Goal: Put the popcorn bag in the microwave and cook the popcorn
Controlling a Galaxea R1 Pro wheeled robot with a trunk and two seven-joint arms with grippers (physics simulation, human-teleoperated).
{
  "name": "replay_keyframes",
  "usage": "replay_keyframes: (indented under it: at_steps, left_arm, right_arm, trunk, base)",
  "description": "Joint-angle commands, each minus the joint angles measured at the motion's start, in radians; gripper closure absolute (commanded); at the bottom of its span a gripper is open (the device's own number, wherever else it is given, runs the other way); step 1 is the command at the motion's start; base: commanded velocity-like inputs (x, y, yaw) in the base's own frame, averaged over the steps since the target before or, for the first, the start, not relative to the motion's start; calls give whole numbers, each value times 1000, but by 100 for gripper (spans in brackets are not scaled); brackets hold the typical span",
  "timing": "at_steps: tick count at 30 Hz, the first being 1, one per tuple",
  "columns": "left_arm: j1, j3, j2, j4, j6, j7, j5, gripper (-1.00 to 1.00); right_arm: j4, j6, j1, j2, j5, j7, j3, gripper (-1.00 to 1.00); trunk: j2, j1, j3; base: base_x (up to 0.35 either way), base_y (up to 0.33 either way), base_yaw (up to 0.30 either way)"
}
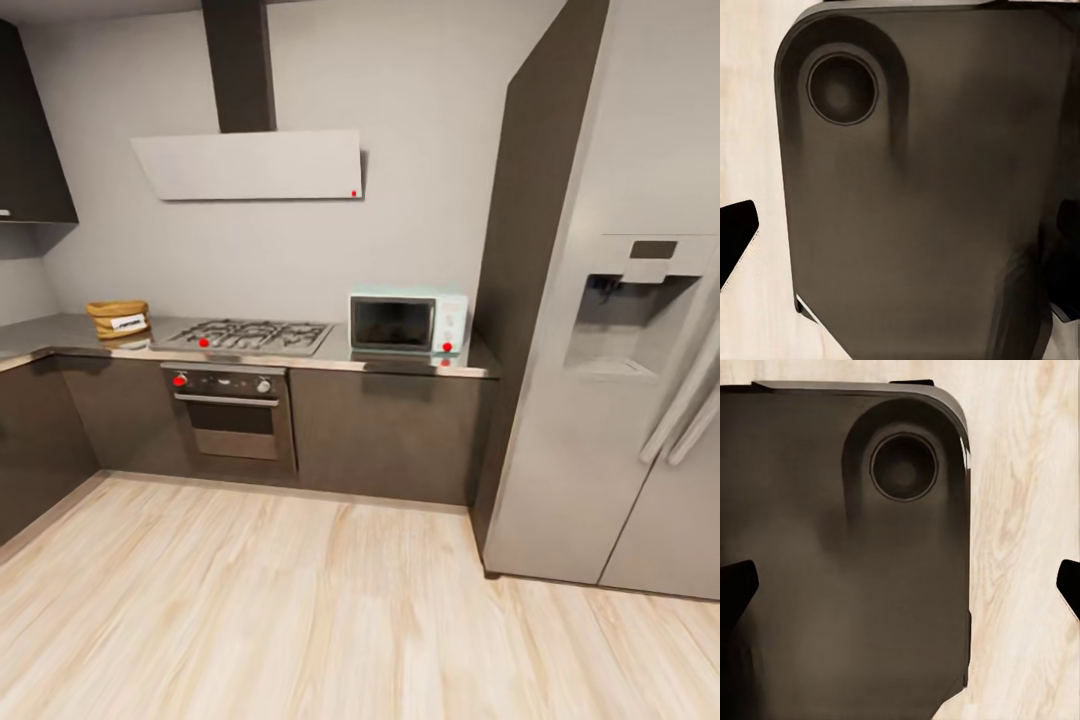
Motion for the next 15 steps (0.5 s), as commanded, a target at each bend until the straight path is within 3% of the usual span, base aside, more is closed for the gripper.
replay_keyframes:
  at_steps: [1, 15]
  left_arm:
    - [0, 1, 0, -1, -1, 1, 2, -100]
    - [0, 1, 0, -1, -2, 1, 1, -100]
  right_arm:
    - [0, -4, 0, 0, -1, -1, -3, -100]
    - [1, -4, 0, 0, -1, -1, -3, -100]
  trunk:
    - [0, 1, -1]
    - [0, 1, -1]
  base:
    - [326, 0, 0]
    - [326, 0, 0]
